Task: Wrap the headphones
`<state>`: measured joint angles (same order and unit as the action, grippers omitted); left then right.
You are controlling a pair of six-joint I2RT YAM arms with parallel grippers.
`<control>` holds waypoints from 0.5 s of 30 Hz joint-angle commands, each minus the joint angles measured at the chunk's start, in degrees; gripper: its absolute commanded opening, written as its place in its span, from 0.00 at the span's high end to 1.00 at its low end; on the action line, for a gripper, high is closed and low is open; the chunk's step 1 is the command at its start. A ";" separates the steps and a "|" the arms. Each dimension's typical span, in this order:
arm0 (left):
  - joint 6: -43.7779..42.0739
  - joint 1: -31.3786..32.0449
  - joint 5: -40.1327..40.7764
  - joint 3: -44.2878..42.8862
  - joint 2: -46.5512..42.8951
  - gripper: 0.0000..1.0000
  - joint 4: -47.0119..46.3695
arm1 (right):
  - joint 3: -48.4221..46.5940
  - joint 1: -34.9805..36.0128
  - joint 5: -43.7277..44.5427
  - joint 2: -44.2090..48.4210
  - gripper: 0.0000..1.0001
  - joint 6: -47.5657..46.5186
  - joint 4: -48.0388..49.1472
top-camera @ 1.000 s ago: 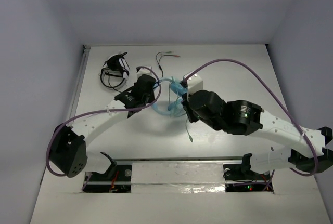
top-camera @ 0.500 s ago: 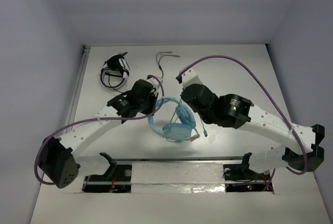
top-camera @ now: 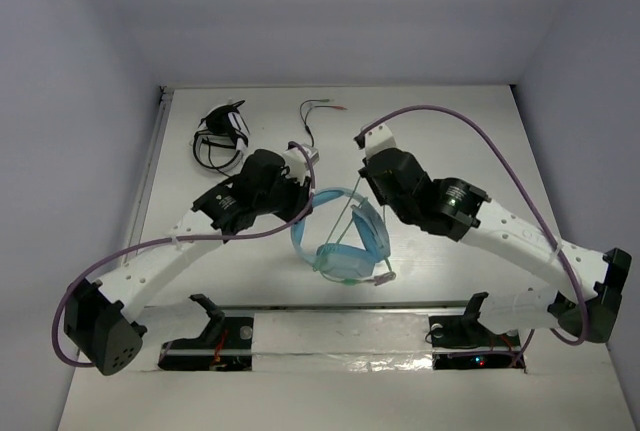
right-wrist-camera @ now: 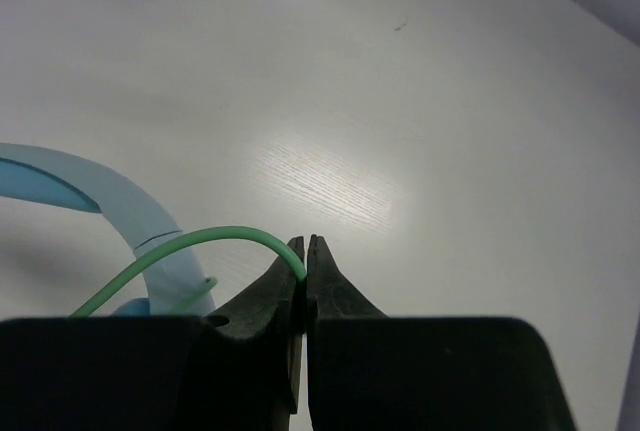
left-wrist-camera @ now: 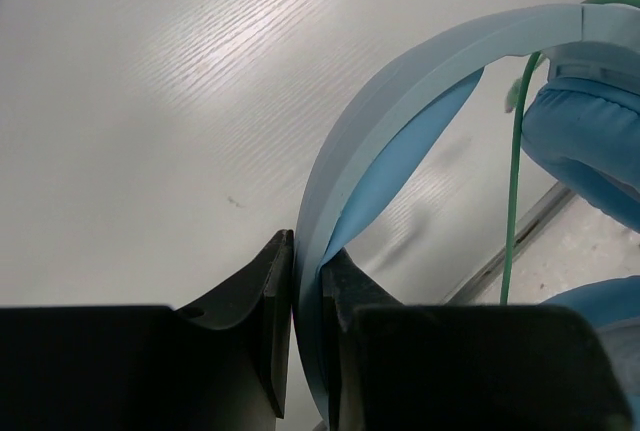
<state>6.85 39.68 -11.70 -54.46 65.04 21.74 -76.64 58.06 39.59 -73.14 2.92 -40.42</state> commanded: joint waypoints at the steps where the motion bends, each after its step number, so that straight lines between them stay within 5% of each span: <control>1: 0.97 0.13 -7.01 -4.86 -2.55 1.00 -5.65 | 3.49 -3.65 -8.45 4.84 0.98 2.70 9.91; 15: 5.01 -1.44 -11.06 -11.54 -3.07 1.00 -13.12 | 18.61 -21.22 -35.70 15.93 0.91 14.55 31.34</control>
<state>8.25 38.87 -18.68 -60.71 64.69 15.03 -61.04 40.49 11.99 -58.06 12.38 -19.90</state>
